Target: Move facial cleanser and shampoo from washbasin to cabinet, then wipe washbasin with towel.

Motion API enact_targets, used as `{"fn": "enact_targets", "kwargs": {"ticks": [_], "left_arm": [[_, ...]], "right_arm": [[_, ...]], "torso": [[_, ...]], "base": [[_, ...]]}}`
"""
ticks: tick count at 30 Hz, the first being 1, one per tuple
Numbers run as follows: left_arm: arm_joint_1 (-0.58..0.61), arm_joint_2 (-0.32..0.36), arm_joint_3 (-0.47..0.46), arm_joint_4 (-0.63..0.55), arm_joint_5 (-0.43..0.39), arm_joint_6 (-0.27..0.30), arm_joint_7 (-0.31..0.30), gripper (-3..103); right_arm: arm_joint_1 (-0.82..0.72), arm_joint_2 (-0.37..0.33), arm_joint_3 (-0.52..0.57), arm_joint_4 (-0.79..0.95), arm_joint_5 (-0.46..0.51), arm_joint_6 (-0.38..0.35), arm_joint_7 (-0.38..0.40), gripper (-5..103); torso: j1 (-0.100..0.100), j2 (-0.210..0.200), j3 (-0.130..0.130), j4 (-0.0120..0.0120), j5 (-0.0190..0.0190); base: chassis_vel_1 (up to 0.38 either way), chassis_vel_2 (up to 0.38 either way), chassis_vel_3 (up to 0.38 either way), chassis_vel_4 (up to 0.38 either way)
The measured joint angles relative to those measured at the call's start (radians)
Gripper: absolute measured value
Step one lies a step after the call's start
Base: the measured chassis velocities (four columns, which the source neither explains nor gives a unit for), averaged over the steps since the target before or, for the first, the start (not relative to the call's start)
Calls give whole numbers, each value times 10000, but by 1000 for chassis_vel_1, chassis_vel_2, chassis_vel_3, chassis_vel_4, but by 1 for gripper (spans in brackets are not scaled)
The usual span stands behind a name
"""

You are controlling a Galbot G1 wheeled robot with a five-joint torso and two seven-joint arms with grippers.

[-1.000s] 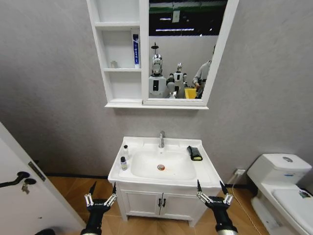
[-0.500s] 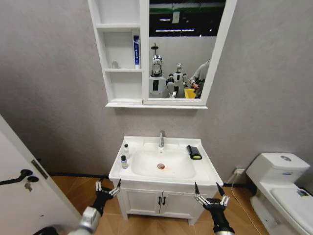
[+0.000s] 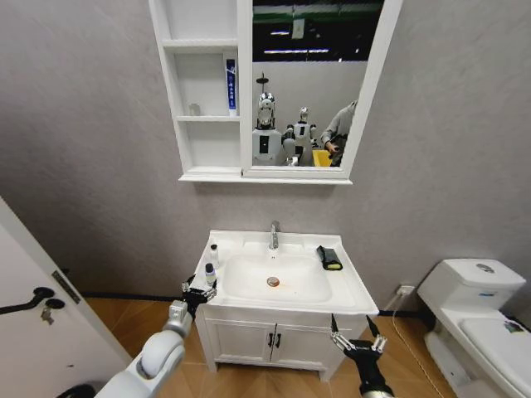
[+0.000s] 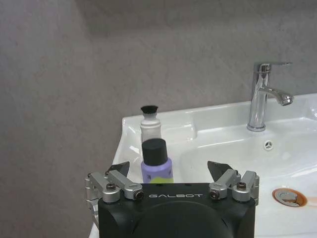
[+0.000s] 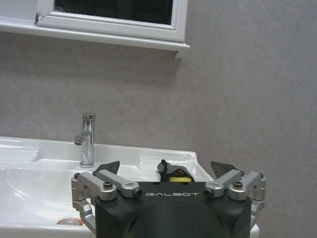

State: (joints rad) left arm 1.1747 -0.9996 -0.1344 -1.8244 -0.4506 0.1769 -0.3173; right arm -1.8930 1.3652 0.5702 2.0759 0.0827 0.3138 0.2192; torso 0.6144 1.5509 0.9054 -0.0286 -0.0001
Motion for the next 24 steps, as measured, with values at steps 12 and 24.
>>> {"fn": "enact_targets", "kwargs": {"ticks": [12, 24], "left_arm": [[-487, -1419, 56, 1741, 586, -143, -32, 90], [-1266, -1891, 56, 2750, 819, -196, -266, 90]], "right_arm": [[-33, -36, 150, -70, 167, -93, 113, 100], [1, -50, 184, -66, 182, -103, 130, 100]], "torso": [[-2, 0, -1, 2, 1], [-2, 0, -1, 2, 0]], "base": [[0, 0, 0, 0], [0, 0, 0, 0]]}}
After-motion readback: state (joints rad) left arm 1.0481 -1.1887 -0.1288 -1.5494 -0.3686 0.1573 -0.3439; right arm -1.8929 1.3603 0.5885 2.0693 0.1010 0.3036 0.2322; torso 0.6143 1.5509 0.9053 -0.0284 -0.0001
